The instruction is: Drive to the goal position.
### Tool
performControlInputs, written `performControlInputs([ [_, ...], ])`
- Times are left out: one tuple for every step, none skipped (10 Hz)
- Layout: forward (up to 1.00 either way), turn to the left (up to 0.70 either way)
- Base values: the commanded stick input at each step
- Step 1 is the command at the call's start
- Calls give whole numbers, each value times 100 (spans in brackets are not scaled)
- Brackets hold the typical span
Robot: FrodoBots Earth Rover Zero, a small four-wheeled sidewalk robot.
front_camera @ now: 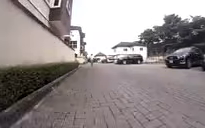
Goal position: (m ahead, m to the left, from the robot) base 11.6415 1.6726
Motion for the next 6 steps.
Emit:
performControlInputs([
  [70,0],
  [70,0],
  [70,0],
  [70,0],
  [70,0],
  [70,0],
])
